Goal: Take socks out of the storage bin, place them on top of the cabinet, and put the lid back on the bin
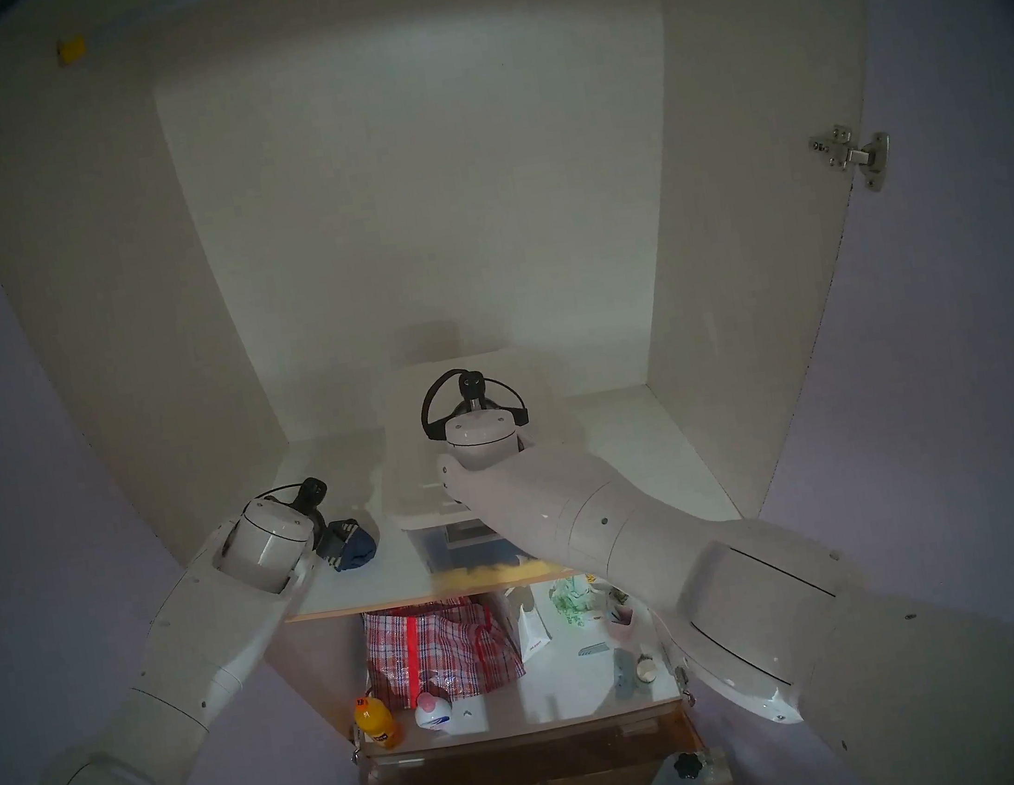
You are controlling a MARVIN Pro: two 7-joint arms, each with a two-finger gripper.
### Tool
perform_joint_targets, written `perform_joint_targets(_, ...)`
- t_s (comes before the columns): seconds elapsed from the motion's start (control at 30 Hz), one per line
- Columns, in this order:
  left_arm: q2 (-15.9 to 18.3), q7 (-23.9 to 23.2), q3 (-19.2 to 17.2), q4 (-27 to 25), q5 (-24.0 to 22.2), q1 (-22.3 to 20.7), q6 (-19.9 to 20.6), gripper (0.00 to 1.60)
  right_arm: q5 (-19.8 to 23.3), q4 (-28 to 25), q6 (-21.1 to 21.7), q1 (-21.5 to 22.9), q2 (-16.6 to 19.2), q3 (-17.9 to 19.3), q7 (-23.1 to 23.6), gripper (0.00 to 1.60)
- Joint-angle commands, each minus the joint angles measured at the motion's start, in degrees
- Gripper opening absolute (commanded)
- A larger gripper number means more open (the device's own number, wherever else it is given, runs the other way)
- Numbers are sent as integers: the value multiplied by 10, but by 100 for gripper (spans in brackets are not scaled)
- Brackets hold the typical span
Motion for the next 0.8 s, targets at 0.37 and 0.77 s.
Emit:
perform_joint_targets(0.37,1,-1,-3,-14,0,-14,-2,160,21,23,13,43,8,8,156,0)
perform_joint_targets(0.77,1,-1,-3,-14,0,-14,-2,160,9,-14,-1,21,22,13,74,160)
